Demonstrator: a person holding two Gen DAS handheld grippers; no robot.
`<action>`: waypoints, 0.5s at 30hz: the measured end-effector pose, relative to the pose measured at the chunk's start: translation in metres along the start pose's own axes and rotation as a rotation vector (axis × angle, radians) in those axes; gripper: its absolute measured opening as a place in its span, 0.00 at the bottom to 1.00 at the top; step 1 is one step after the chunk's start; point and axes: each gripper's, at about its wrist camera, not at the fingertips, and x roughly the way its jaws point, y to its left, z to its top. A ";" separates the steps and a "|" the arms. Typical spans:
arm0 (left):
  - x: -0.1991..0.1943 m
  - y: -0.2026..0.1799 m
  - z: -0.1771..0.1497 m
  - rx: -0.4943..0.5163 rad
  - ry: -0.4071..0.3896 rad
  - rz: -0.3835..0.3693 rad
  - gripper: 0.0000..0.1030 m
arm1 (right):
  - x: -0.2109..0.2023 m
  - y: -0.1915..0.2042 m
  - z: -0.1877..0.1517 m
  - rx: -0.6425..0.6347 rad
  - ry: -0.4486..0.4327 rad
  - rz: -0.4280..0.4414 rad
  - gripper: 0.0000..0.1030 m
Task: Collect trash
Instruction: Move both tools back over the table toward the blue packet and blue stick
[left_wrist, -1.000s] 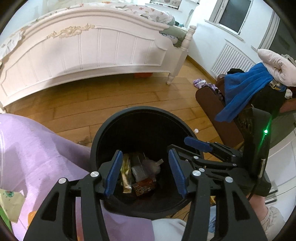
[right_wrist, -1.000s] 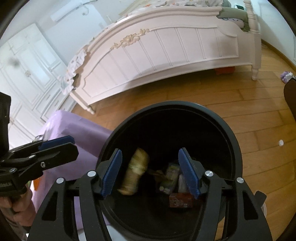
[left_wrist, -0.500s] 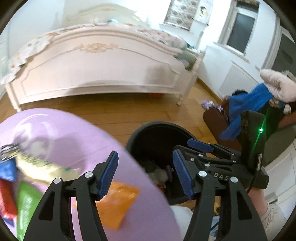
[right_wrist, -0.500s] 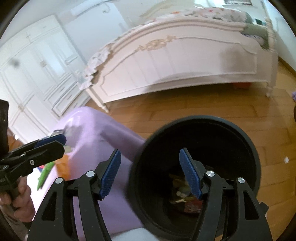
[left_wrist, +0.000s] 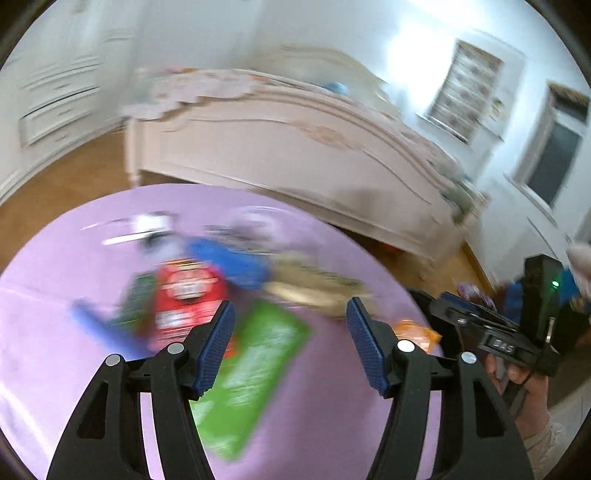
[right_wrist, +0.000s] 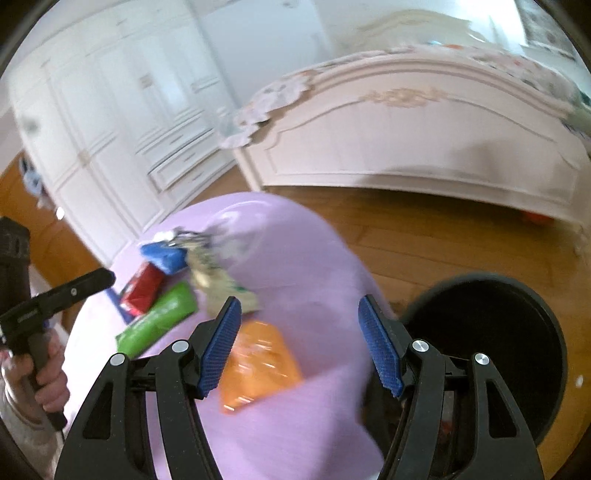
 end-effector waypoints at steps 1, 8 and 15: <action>-0.007 0.015 -0.002 -0.030 -0.011 0.019 0.61 | 0.005 0.013 0.004 -0.022 0.010 0.018 0.64; -0.026 0.087 -0.016 -0.179 -0.024 0.074 0.60 | 0.036 0.081 0.025 -0.129 0.066 0.119 0.64; -0.015 0.119 -0.021 -0.266 -0.003 0.014 0.60 | 0.081 0.131 0.040 -0.183 0.188 0.216 0.64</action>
